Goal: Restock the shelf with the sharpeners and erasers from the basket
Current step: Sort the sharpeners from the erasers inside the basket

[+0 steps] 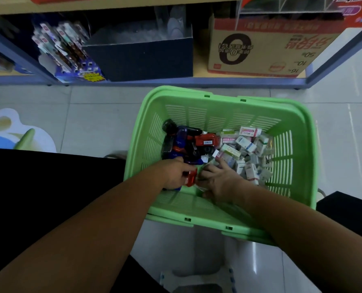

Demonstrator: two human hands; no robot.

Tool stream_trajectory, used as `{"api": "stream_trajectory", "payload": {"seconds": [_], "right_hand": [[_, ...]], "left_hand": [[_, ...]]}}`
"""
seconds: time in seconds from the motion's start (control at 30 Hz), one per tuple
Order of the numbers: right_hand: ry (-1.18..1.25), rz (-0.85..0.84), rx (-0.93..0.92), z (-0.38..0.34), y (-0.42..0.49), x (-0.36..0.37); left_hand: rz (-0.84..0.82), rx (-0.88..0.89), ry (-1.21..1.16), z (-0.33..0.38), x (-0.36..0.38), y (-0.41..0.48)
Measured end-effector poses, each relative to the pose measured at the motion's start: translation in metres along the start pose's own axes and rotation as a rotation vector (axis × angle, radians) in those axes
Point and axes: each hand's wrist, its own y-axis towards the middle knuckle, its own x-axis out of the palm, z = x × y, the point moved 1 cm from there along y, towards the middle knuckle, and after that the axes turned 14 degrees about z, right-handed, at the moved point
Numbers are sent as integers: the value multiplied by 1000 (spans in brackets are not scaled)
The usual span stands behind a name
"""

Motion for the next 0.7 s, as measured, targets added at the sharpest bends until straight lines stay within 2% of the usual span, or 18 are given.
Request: {"api": "stream_trajectory", "payload": {"seconds": [0.1,0.23,0.43,0.5,0.6,0.63,0.7], "right_hand": [[51,-4,6,3,1,-7],[67,5,-19,5,-6,-1],[172,-11,20,-2,-2,0],[216,-20,36,-2,1,0],[246,-79,41,-4,3,-7],[278,-78,50,-3,2,-9],[344,-28,68,3,-1,-10]], "left_hand": [[-13,98,285,11,9,-3],[87,163,537,13,3,-3],[108,27,272,14,-14,-5],[231,33,172,21,-21,-2],[566,153,88,30,-29,10],[633,190,61,33,-30,17],[604,246,50,37,-30,33]]}}
